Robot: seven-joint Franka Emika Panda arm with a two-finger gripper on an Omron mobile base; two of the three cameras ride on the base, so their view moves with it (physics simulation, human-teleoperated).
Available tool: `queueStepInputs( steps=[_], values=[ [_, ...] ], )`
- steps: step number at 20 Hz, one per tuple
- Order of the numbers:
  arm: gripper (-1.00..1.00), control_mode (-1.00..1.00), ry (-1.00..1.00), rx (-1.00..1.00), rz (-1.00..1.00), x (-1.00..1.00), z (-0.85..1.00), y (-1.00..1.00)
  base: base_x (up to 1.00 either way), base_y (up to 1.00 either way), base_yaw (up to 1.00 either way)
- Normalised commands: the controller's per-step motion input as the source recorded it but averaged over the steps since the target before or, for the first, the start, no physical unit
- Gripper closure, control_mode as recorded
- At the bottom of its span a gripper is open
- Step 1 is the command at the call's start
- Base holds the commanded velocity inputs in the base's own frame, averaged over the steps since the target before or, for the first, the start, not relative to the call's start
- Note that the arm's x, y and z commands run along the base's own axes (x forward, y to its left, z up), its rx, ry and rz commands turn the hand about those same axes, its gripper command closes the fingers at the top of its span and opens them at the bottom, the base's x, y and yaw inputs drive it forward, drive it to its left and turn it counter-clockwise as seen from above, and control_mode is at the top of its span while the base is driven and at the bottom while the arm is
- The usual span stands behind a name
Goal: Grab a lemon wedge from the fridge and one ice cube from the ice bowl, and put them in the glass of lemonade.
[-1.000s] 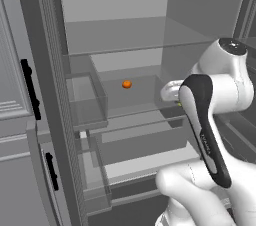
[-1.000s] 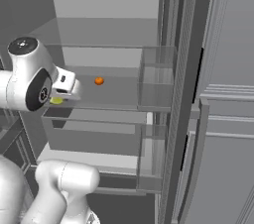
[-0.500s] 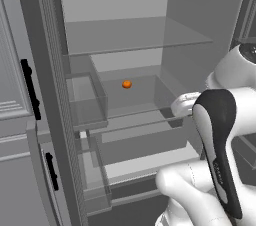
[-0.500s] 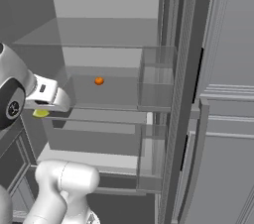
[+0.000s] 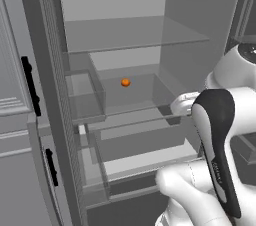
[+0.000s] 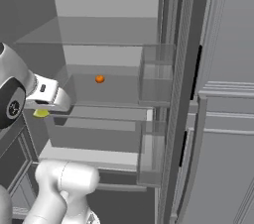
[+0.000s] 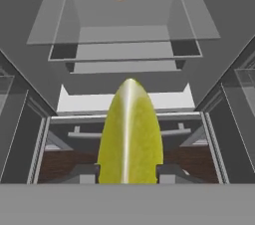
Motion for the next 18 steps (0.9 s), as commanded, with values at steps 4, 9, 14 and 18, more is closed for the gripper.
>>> queueStepInputs(
  steps=[4, 9, 14, 18],
  values=[
    [1.0, 1.0, 0.0, 0.0, 0.0, 0.0, 0.0, 0.0, -1.0, 0.0, -0.14],
    [1.0, 1.0, 0.0, 0.0, 0.0, 0.0, 0.0, 0.0, -1.0, 0.0, -0.51],
    [1.0, 1.0, 0.0, 0.0, 0.0, 0.0, 0.0, 0.0, -0.67, 0.02, -0.8],
    [1.0, 1.0, 0.0, 0.0, 0.0, 0.0, 0.0, 0.0, -0.33, -0.06, -0.81]
  ],
)
